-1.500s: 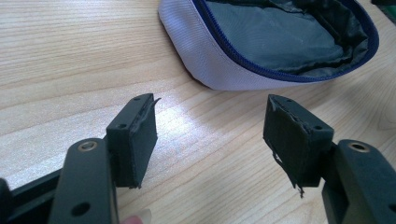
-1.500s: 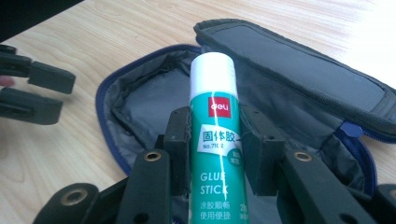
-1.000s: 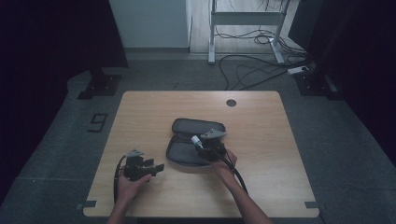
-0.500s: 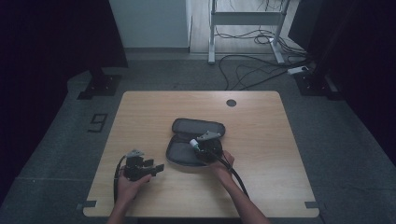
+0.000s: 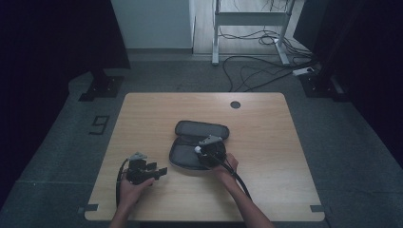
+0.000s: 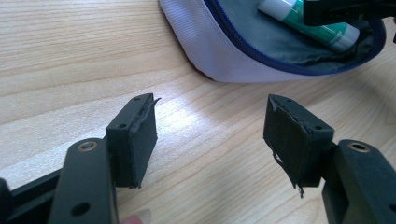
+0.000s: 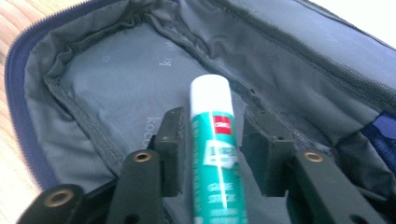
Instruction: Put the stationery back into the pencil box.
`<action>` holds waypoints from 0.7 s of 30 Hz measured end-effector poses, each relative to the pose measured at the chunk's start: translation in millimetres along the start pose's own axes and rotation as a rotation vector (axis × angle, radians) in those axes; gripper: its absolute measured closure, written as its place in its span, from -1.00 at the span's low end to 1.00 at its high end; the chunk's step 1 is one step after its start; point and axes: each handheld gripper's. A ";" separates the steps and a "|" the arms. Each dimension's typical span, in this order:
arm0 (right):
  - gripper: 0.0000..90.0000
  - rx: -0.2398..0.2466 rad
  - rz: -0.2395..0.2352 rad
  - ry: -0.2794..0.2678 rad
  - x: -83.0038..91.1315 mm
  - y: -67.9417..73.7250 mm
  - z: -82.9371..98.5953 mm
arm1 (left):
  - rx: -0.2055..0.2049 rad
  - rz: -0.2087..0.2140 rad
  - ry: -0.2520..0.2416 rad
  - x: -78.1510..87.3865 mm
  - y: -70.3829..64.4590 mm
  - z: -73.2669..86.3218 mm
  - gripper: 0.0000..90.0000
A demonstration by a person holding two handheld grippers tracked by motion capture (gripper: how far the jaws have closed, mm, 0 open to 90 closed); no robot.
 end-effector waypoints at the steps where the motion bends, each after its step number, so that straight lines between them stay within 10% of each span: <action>1: 0.27 -0.002 -0.001 -0.002 0.7 -0.5 -0.1 | 0.004 0.011 -0.001 0.2 -0.1 -0.1 -0.22; 21: 0.01 -0.064 -0.004 -0.176 50.9 -8.3 24.1 | 0.000 -0.005 -0.002 0.1 0.9 0.8 -0.22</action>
Point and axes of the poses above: each handheld gripper's, and its own axes: x roughly backward along the jaws, z roughly out of its underside, y roughly to its left, and after that the axes turned 13 degrees about x, right-handed
